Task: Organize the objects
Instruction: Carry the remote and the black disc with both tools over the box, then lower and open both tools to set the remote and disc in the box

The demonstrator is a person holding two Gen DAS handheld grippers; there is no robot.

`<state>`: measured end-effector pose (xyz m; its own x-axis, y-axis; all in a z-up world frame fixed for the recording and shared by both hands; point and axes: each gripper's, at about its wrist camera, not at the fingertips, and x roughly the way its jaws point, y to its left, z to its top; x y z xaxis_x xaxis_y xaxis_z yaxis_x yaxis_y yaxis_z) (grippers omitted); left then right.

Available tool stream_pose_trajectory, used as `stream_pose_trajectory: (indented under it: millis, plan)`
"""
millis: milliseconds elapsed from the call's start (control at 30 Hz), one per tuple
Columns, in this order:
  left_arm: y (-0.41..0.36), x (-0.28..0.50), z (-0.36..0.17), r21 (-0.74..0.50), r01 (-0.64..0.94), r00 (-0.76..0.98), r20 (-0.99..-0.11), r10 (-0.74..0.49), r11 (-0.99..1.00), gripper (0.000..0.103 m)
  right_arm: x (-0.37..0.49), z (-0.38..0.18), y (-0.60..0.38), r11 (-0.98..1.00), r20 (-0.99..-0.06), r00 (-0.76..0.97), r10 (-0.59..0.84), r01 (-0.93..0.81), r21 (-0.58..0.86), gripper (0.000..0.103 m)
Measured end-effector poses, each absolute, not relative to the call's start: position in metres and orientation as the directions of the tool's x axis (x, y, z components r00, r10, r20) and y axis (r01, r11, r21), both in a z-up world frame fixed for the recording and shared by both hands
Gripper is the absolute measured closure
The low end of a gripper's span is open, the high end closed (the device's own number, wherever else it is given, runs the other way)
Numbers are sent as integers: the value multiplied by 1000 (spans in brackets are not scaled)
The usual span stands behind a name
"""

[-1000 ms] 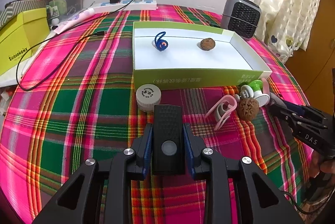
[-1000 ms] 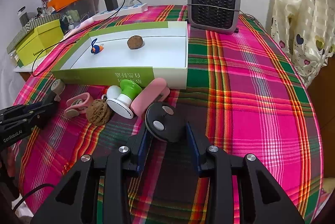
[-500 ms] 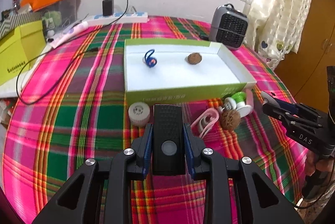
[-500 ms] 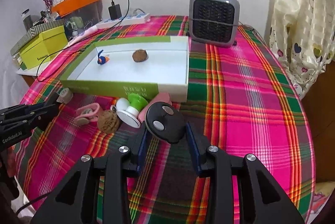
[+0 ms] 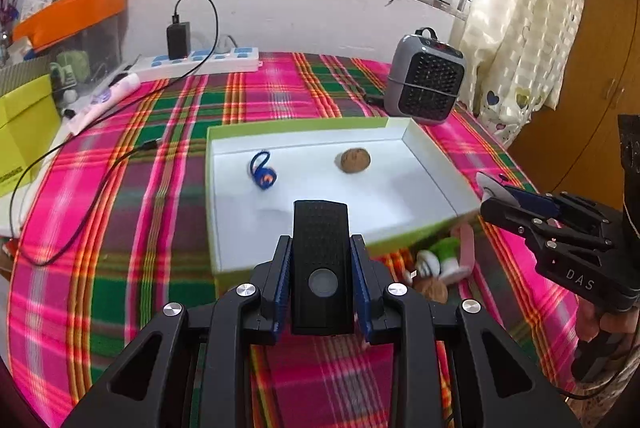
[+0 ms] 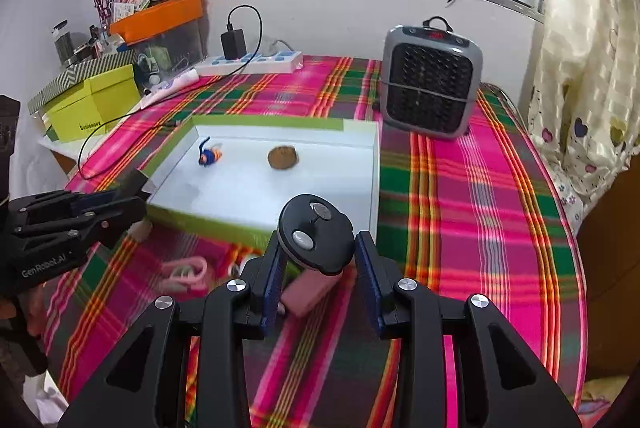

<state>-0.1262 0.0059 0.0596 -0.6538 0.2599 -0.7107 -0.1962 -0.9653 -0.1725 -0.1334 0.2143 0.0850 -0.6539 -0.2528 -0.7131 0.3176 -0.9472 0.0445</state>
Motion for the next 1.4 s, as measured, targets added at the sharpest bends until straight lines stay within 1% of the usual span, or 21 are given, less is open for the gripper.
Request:
stream_pose_trajectory:
  millis: [167,467,700,1000,1400]
  plan:
    - [9,-150,60,-177,-210,-650,-709,272,-962,77,-158,85,209,-943,-724,-639,-260,329,49,67]
    - [16,-196,48,-195,-218,-611,-737,289,-956,77,-204,74,197,-940,-754,-605,-255,338,47,67]
    - [22,-225,40,-186,-219,-591,-756,282,-958,77,-232,60,190,-938,-785,-568,-249,342,50,67]
    - [24,-246,27,-188,-215,-558,-782,279,-958,77,-250,51,187,-940,-804,-548,-231,340,39,67]
    - [23,-255,18,-199,-205,-541,-793,281,-958,77,-263,44,186,-943,-821,-530,-211,332,28,67]
